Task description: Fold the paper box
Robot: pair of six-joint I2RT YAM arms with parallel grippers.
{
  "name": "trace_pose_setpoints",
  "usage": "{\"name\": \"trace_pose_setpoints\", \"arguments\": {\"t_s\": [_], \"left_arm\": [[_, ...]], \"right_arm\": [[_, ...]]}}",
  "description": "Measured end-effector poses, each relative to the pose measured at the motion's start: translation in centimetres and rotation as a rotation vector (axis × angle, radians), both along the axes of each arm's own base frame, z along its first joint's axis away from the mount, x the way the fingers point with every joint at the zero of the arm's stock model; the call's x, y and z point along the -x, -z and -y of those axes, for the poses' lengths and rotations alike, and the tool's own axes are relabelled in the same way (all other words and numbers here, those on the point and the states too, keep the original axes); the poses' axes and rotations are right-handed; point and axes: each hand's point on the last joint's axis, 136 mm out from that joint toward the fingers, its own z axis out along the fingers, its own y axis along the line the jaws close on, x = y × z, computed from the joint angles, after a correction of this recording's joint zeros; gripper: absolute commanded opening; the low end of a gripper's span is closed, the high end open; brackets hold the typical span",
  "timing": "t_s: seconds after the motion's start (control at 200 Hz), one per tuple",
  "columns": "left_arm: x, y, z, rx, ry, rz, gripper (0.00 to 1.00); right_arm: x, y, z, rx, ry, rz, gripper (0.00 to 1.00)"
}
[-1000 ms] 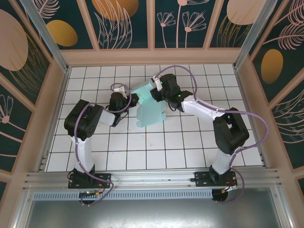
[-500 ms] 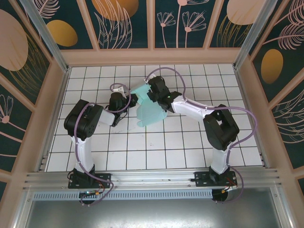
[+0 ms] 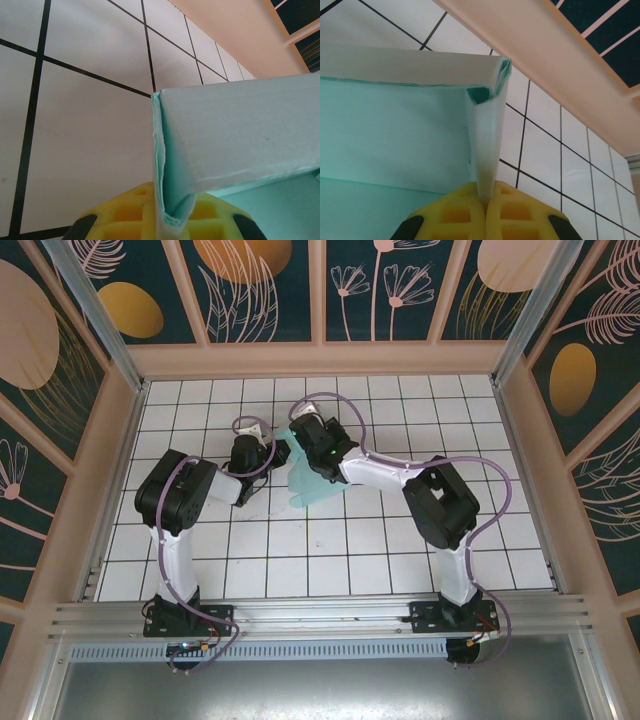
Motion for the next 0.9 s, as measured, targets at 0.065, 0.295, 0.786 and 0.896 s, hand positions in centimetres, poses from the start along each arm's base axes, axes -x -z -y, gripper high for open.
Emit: {"name": "trace_pose_setpoints", "arguments": {"t_s": [0.065,0.295,0.786,0.896], "left_arm": [[-0.01,-0.01,0.00,0.000,0.000,0.000,0.00],[0.00,-0.17,0.11,0.004,0.005,0.006,0.00],[-0.08,-0.32,0.09,0.007,0.003,0.012,0.00],[-0.10,-0.30,0.06,0.008,0.000,0.011,0.00]], "right_arm": [[0.09,-0.06,-0.09,0.017,0.005,0.013,0.10],[-0.15,0.64,0.06,0.065,0.021,0.026,0.30],[-0.67,0.20,0.22,0.100,0.037,0.058,0.00],[-0.85,-0.18,0.28,0.101,0.046,0.077,0.00]]}}
